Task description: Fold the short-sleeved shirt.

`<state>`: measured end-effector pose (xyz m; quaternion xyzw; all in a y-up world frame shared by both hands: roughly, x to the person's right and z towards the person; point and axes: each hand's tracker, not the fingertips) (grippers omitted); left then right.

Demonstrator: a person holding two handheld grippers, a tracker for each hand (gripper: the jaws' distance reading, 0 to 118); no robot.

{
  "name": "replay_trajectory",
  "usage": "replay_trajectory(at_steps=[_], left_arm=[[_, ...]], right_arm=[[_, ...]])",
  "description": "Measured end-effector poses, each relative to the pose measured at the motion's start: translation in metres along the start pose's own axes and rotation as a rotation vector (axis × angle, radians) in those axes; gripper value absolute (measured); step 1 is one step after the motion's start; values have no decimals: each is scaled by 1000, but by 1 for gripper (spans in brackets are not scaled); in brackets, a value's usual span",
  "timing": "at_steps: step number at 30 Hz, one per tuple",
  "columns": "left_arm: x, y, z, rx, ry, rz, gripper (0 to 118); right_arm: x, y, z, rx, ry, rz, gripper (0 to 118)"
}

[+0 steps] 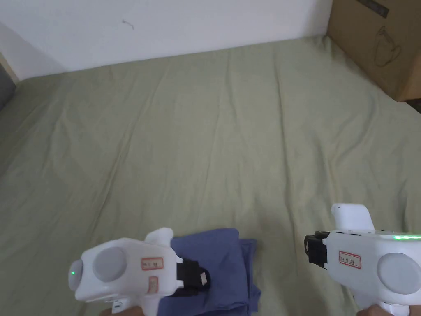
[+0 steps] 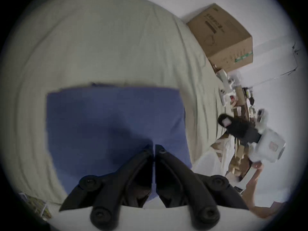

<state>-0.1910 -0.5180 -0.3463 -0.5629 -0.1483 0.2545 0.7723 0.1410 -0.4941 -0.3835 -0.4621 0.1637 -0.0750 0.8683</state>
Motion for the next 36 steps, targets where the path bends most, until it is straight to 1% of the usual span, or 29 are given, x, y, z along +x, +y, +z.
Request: replay_trajectory(at_steps=[5,7,11,14,18,20,23,26,29,32,34,36], left_arm=[[38,-10,-38,-51,33,-96,1],[44,-10,-43,-56,20,-99,1],[55,-13,-39,-49,33,-146,1],[57,-14,-37,-47,-34,-149,1],[59,-17,-39,-66,-182,-116,1],[56,-21,-28,-33,-178,-130,1],[35,-19,5,44,-207,-113,1],[-4,-21,49,145,-233,-52,1],[-46,-27,80,211,-177,13,1],[-86,-39,100,240,-164,94,1],[-105,-46,107,245,-165,116,1],[-119,-55,111,266,-145,148,1]], right_arm=[[6,-2,0,-9,0,-22,0],[6,-3,0,-10,-6,-21,0],[7,-2,1,-11,-2,-25,0],[0,-1,4,-9,-2,-11,0],[-12,2,9,-10,2,12,0],[-18,4,12,-13,12,26,0],[-33,10,17,-17,38,73,0],[-60,15,20,-8,93,159,0],[-94,18,14,-23,172,212,0],[-126,14,-4,-64,241,259,0],[-141,8,-24,-109,243,286,0],[-148,-2,-54,-192,225,267,0]])
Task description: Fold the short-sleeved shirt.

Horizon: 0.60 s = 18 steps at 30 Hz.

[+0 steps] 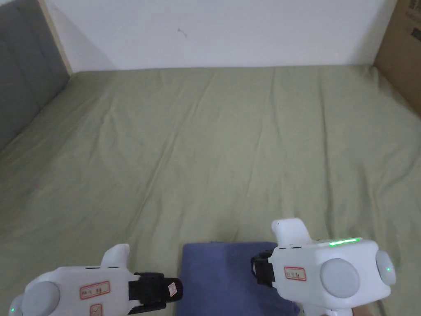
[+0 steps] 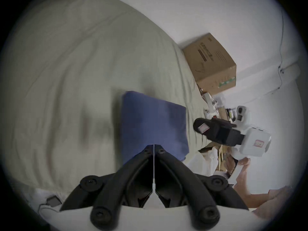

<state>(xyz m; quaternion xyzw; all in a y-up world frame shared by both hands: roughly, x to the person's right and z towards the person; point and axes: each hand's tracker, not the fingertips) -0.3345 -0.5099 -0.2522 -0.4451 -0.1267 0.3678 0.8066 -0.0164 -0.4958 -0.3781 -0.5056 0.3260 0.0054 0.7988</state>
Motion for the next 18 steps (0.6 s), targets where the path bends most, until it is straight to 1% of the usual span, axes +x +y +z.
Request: replay_trajectory(at_steps=[3,4,5,6,7,8,9,11,13,15,18], left_arm=[[-17,-2,0,-2,5,41,3],[-22,-3,0,-3,-5,57,16],[-27,-2,-2,2,-19,76,34],[-30,-1,-5,1,-33,92,59],[-33,1,-8,-10,-47,103,91],[-36,3,-15,-32,-75,112,103],[-37,4,-22,-56,-100,108,105],[-38,9,-34,-66,-146,107,106],[-37,12,-52,-89,-201,107,108],[-42,17,-75,-113,-233,131,108],[-47,23,-94,-80,-352,200,109]], right_arm=[[10,-10,-44,-128,-84,-72,0],[14,-13,-47,-111,-44,-102,0],[18,-14,-45,-85,-18,-136,0],[20,-11,-40,-74,-10,-165,0],[22,-9,-39,-83,-9,-154,0],[22,-7,-39,-87,-9,-144,0],[21,-7,-39,-93,-10,-126,0],[17,-7,-37,-93,-18,-105,0],[16,-8,-38,-90,-25,-101,0],[18,-9,-38,-89,-21,-114,0],[24,-7,-37,-93,3,-154,0]])
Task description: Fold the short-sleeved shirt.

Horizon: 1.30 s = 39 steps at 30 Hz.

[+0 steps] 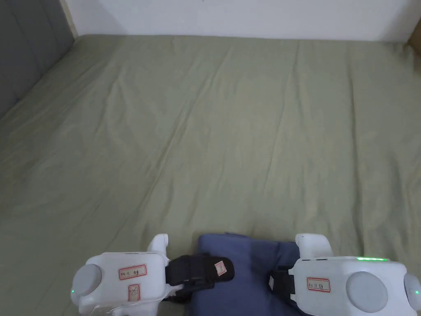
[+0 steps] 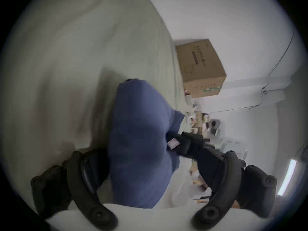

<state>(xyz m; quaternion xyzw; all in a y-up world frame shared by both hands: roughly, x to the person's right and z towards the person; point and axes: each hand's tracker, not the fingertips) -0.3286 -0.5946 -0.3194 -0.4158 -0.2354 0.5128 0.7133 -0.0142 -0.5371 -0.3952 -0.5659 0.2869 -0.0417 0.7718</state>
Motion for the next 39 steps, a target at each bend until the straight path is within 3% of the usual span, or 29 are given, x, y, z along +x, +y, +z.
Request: replay_trajectory(at_steps=[4,5,6,7,8,10,16,23,30,33,37,39], left_arm=[[-2,4,-20,-47,-43,18,107],[1,3,-22,-57,-32,-4,97],[1,3,-23,-78,13,-24,72],[0,3,-26,-97,70,-27,28],[-6,3,-27,-93,99,15,28],[-13,6,-17,-81,14,83,28],[17,19,36,-71,227,-124,28],[24,70,165,15,687,-214,28],[12,112,225,-11,1340,-365,28],[2,123,231,22,1432,-355,33],[-26,133,239,108,1594,-391,109],[-24,131,247,160,1538,-378,114]], right_arm=[[2,0,0,1,12,-26,0],[1,0,1,3,9,-30,0],[-1,0,4,6,4,-32,0],[-3,0,7,10,-1,-32,0],[-6,1,11,16,-19,-27,0],[-10,3,22,35,-22,-19,0],[-21,14,58,137,-1,-5,0],[-11,13,54,140,-31,-55,0],[-9,7,31,84,-59,-76,0],[-10,11,23,70,-60,-75,0],[-14,15,19,58,-60,-61,0],[-15,15,19,54,-60,-39,0]])
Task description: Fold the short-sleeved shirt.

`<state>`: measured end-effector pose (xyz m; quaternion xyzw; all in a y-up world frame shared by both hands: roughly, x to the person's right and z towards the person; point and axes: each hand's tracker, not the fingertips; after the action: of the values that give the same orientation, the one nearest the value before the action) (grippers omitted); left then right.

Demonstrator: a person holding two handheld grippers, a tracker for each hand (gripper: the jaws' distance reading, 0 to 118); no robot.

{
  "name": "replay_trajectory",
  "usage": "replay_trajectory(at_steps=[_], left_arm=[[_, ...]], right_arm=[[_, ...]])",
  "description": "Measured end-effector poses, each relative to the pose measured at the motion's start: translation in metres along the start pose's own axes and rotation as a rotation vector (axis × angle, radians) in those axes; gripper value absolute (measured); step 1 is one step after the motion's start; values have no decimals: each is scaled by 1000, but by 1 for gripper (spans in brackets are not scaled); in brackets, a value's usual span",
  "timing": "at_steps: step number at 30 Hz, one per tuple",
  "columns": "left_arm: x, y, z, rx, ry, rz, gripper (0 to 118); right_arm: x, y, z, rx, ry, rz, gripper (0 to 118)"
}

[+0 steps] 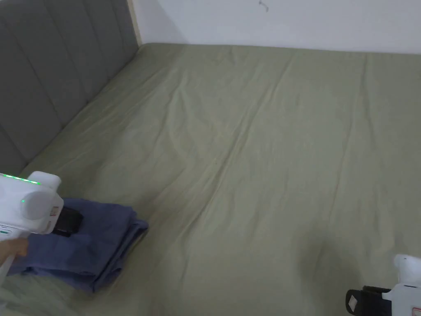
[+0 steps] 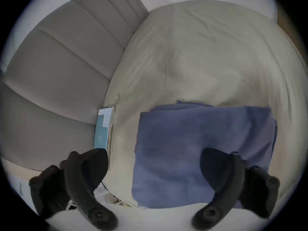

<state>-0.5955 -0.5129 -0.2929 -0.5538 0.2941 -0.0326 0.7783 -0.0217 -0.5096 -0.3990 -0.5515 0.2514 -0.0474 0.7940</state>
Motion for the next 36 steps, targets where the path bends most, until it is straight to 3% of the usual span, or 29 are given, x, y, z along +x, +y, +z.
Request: replay_trajectory(at_steps=[3,4,5,6,7,8,11,15,21,27,31,36], left_arm=[[-9,-4,12,-1,-134,157,113],[-13,-4,17,14,-188,203,108],[-16,-7,25,38,-248,259,95],[-17,-10,35,67,-311,314,71],[-17,-14,44,85,-373,356,28],[-9,-20,61,104,-444,395,4],[11,-32,97,134,-535,422,2],[49,-50,152,203,-555,364,0],[111,-77,255,400,-484,277,0],[149,-93,352,607,-616,234,0],[178,-105,406,807,-432,165,0],[196,-113,452,917,-446,138,0]], right_arm=[[-1,0,1,1,-6,11,0],[0,0,1,1,-5,8,0],[2,0,2,2,-1,0,0],[3,-1,3,5,3,-9,0],[3,-2,5,9,6,-13,0],[3,-4,8,14,9,-13,0],[0,-10,19,40,-5,41,0],[-4,-24,42,169,-9,115,0],[-8,-33,88,298,-62,146,0],[-24,-32,160,523,-177,193,0],[-32,-33,207,659,-234,216,0],[-43,-41,262,828,-329,258,0]])
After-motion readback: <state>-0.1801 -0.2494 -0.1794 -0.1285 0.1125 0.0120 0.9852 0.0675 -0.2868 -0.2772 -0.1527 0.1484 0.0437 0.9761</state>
